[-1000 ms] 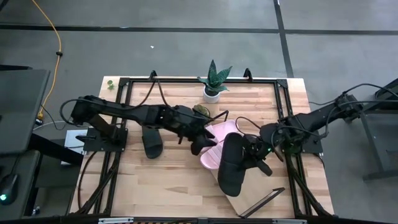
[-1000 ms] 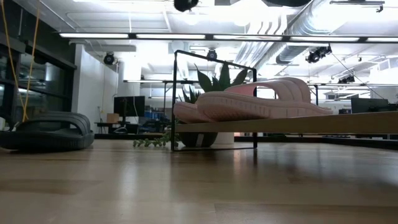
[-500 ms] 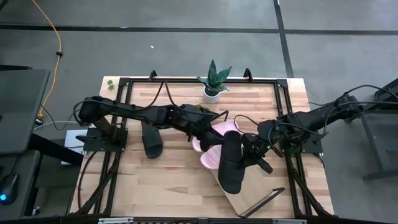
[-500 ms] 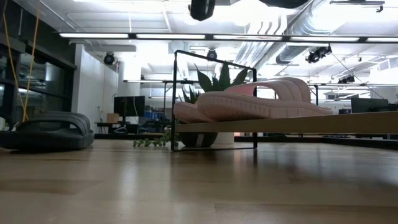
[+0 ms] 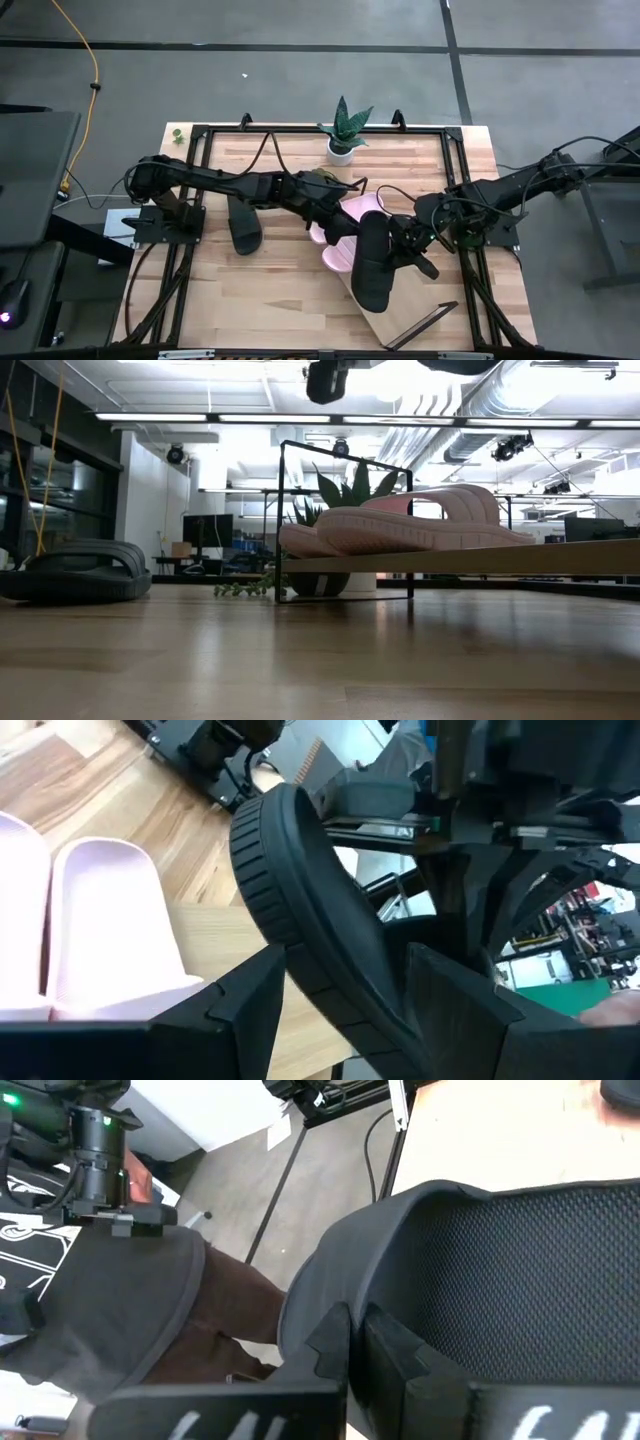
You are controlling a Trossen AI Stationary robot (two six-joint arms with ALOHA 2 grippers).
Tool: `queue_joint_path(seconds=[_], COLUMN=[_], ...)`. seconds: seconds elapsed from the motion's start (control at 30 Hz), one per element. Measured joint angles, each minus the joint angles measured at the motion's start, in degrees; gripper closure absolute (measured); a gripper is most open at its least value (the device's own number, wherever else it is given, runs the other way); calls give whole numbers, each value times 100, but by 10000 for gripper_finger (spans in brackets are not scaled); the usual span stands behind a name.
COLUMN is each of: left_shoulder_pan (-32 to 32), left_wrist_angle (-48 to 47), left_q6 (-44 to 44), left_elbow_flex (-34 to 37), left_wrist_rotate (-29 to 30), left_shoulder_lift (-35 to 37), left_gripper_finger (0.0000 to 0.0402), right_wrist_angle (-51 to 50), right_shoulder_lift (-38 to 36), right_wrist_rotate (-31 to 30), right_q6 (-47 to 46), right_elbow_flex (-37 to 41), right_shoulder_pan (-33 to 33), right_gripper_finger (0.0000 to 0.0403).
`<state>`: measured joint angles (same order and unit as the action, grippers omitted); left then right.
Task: Pick and place slides into the shelf
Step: Put the right black slipper on the shelf
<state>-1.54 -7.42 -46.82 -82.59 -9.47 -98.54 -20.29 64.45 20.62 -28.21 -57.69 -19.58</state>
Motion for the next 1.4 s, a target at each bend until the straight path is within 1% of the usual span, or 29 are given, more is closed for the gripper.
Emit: queue_joint_path(seconds=[0.17,0.27,0.8,1.03,1.13,1.4], left_shoulder_pan=[0,0,0,6,6,6], left_wrist_angle=[124,37,52,144,147,159], left_q6=[-56,-147,-151,-319,-457,-487], left_elbow_flex=[3,5,5,5,5,6], left_wrist_rotate=[-44,-154,-98,-151,-165,-287], left_shoulder_lift=[-92,-114,-107,-107,-107,-161], left_gripper_finger=[204,204,204,204,204,204], right_wrist_angle=[44,53,225,231,232,286], right_shoulder_lift=[0,0,0,9,51,239], right_wrist_rotate=[2,2,108,151,153,210], right_q6=[28,27,172,197,224,280], right_elbow_flex=[0,0,0,0,0,0], right_shoulder_pan=[-1,-8,-8,-8,-2,-1], right_gripper_finger=[403,403,403,403,403,403])
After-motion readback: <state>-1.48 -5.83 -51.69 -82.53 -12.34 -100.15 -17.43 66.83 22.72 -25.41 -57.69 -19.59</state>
